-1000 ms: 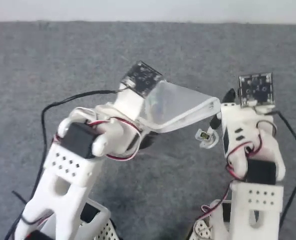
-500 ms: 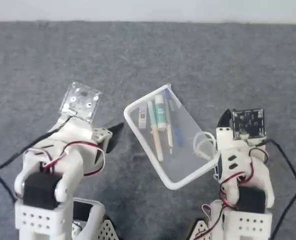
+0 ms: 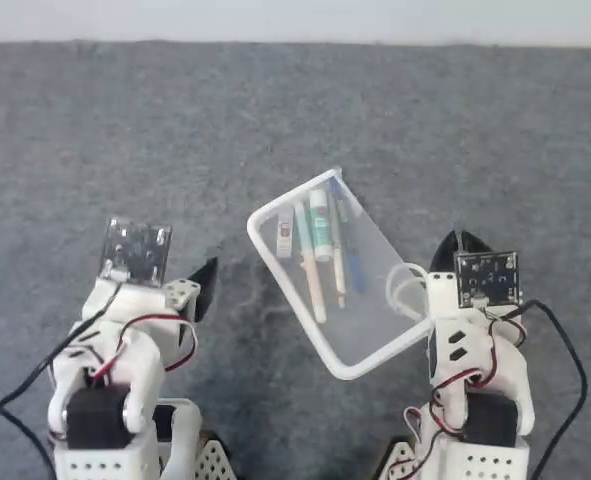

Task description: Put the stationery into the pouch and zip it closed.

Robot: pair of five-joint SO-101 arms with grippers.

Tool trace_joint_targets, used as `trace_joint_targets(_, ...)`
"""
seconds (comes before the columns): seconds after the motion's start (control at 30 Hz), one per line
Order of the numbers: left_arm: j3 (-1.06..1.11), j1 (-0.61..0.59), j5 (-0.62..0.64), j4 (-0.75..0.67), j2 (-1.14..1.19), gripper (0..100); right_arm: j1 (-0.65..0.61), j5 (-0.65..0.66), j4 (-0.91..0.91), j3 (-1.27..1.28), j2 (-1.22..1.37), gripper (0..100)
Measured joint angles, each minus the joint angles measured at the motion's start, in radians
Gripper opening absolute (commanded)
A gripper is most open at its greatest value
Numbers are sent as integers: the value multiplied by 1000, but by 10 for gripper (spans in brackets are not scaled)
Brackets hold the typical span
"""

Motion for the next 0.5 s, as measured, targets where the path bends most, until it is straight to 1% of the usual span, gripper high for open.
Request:
trace_joint_targets(0.23, 167, -80, 0, 0, -276, 257, -2, 0, 140, 0, 0, 30)
trace_joint_targets(0.37, 259, -91, 0, 0, -295, 257, -2, 0, 241, 0, 0, 31)
trace_joint_targets(0.5, 322, -94, 0, 0, -295, 257, -2, 0, 278, 0, 0, 31)
